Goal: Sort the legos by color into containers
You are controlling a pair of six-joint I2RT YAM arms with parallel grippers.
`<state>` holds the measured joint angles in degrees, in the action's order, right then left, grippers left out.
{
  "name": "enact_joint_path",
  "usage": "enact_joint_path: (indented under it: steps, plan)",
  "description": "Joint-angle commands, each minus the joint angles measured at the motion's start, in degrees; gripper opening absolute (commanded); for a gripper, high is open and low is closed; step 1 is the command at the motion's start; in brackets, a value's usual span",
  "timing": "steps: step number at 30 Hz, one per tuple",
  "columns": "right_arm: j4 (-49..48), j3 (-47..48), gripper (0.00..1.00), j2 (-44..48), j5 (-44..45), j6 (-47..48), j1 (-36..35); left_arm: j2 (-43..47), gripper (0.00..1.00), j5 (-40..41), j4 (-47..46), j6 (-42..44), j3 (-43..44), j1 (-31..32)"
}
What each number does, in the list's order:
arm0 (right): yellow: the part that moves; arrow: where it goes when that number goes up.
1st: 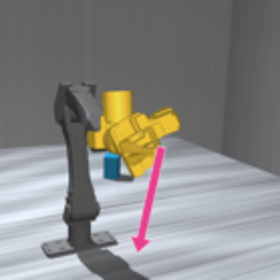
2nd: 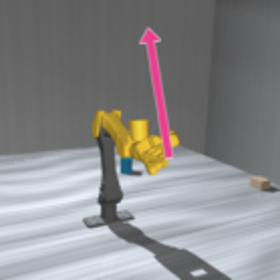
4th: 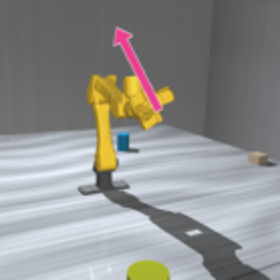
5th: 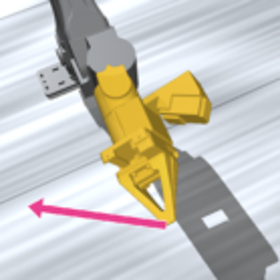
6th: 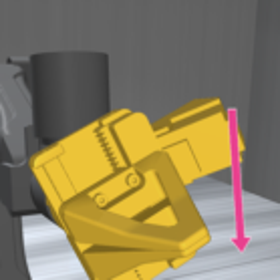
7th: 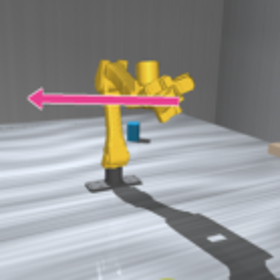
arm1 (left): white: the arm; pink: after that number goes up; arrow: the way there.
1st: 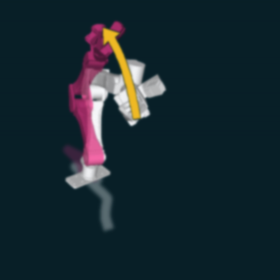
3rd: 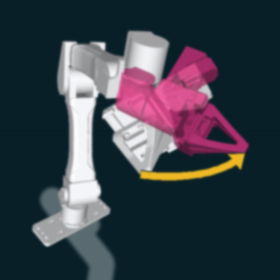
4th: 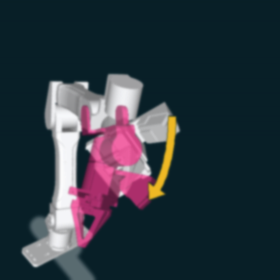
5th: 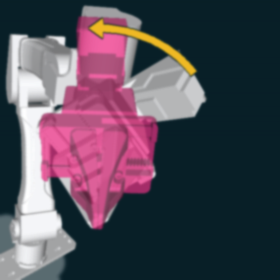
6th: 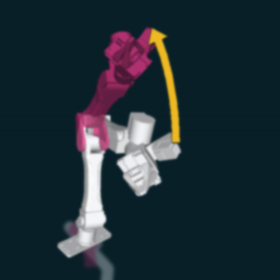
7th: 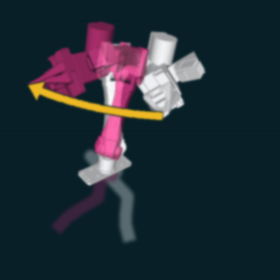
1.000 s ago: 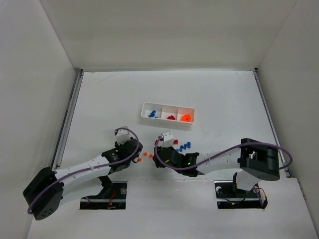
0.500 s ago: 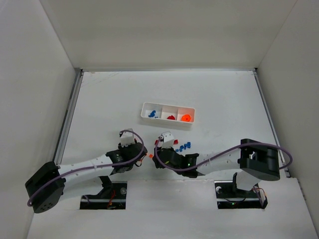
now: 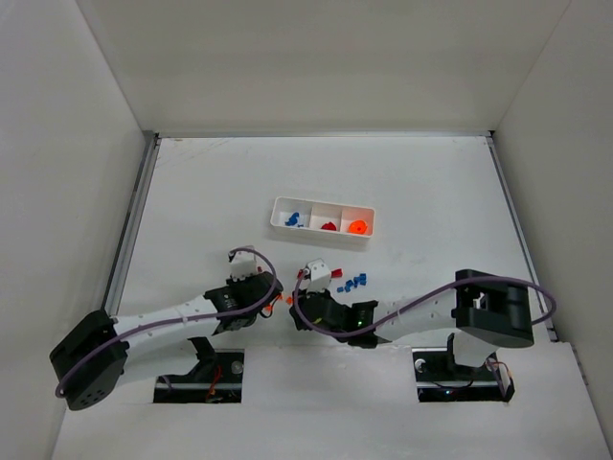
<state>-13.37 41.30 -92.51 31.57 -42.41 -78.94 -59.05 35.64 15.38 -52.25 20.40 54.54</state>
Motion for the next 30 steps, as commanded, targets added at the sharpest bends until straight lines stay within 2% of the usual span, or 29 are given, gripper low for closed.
enact_joint_path:
  steps: [1,5,13,17,21,26,30]
  plan:
    - [-3.9,3.0,0.47,-1.7,1.3,0.8,-0.2,3.4,0.12,0.0,0.5,0.7,1.7,-1.2]
    - [-4.3,6.3,0.47,-3.9,1.6,4.3,0.6,10.1,0.11,0.0,-0.1,2.1,3.1,-4.7]
    - [-3.8,12.6,0.47,-11.3,4.3,7.4,3.6,21.5,0.12,-4.1,-6.3,6.8,6.7,-17.4]
    - [-1.8,15.0,0.47,-14.0,5.4,7.7,3.8,21.4,0.13,-9.6,-10.2,8.6,8.8,-22.4]
    - [-0.3,17.1,0.47,-16.5,5.8,8.2,3.7,18.9,0.13,-13.8,-12.2,8.8,9.5,-24.5]
    - [-0.3,18.1,0.47,-17.7,6.0,8.2,3.4,17.7,0.13,-14.3,-13.9,8.7,7.5,-24.4]
    - [0.5,18.3,0.42,-18.6,6.2,8.2,2.9,18.4,0.13,-13.7,-14.1,8.9,6.3,-24.4]
